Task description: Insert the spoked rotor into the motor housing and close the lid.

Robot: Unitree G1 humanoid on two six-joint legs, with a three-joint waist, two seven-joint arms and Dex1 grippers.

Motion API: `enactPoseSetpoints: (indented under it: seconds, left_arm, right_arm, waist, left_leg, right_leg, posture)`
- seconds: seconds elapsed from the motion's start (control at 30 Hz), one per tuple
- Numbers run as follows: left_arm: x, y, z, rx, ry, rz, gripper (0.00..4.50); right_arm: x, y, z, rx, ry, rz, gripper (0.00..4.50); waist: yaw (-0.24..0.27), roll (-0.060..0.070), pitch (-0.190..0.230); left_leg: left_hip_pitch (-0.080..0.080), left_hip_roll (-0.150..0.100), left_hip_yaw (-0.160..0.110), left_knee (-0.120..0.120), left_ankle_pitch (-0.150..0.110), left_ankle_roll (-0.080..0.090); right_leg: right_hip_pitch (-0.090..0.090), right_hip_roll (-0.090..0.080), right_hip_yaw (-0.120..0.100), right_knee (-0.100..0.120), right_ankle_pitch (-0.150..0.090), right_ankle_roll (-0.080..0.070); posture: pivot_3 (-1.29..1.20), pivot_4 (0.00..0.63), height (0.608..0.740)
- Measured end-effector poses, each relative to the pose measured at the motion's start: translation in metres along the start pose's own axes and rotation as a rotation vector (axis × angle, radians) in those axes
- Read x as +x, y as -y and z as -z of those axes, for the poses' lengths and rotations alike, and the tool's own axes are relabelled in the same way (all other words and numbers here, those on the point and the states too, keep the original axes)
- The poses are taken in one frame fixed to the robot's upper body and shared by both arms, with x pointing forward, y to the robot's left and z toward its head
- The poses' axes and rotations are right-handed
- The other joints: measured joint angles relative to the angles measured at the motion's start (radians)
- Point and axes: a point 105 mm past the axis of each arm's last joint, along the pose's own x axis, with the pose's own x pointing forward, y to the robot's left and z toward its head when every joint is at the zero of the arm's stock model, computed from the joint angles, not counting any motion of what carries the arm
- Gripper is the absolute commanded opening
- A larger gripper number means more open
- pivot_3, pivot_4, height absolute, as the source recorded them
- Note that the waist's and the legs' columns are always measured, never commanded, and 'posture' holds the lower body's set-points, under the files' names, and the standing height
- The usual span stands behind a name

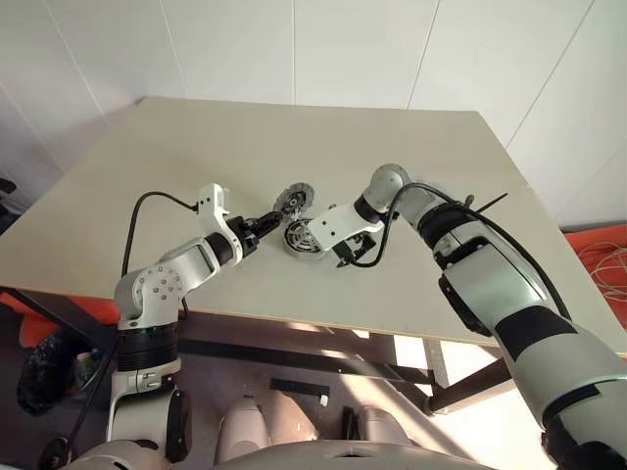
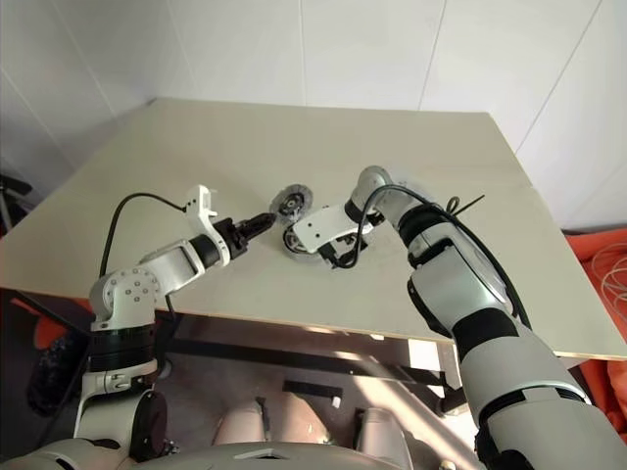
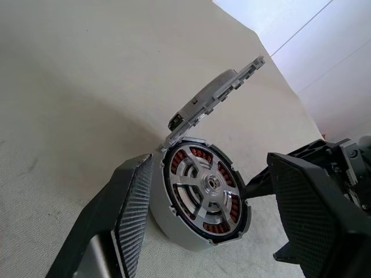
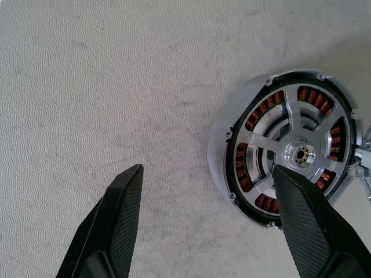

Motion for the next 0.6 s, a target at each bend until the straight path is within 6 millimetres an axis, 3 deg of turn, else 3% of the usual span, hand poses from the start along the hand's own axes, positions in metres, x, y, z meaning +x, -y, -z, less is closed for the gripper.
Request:
enactPoseSetpoints:
  seconds: [0.33,0.43,0.57,0.6]
  left_arm:
    - [-0.002,-0.003,-0.003,0.008,0.004,-0.013,3.30]
    - [-0.003,-0.004,-0.003,0.008,0.004,-0.014,3.30]
    - [-0.003,-0.004,-0.003,0.008,0.005,-0.014,3.30]
    - [-0.002,-0.004,-0.003,0.008,0.005,-0.014,3.30]
  right_arm:
    - [0.012,-0.002,-0.006,-0.001,0.024,-0.011,3.97]
    - [0.013,-0.002,-0.008,-0.003,0.029,-0.014,3.36]
    - [0.014,0.001,-0.009,-0.005,0.033,0.004,2.06]
    - [0.014,0.002,-0.009,-0.005,0.033,0.011,2.06]
  waist:
    - [-0.001,0.000,0.000]
    - [-0.001,0.000,0.000]
    - [-0.002,0.000,0.000]
    - [-0.002,0.000,0.000]
  left_leg:
    - [0.000,0.000,0.000,0.000,0.000,0.000]
    - [0.001,0.000,0.000,0.000,0.000,0.000]
    - [0.001,0.000,0.000,0.000,0.000,0.000]
    - [0.001,0.000,0.000,0.000,0.000,0.000]
  right_leg:
    - [0.000,0.000,0.000,0.000,0.000,0.000]
    - [0.000,0.000,0.000,0.001,0.000,0.000]
    - [0.000,0.000,0.000,0.001,0.000,0.000]
    - [0.000,0.000,0.000,0.001,0.000,0.000]
  posture:
    - [0.00,0.000,0.740]
    - [0.00,0.000,0.740]
    - [0.00,0.000,0.740]
    - [0.00,0.000,0.740]
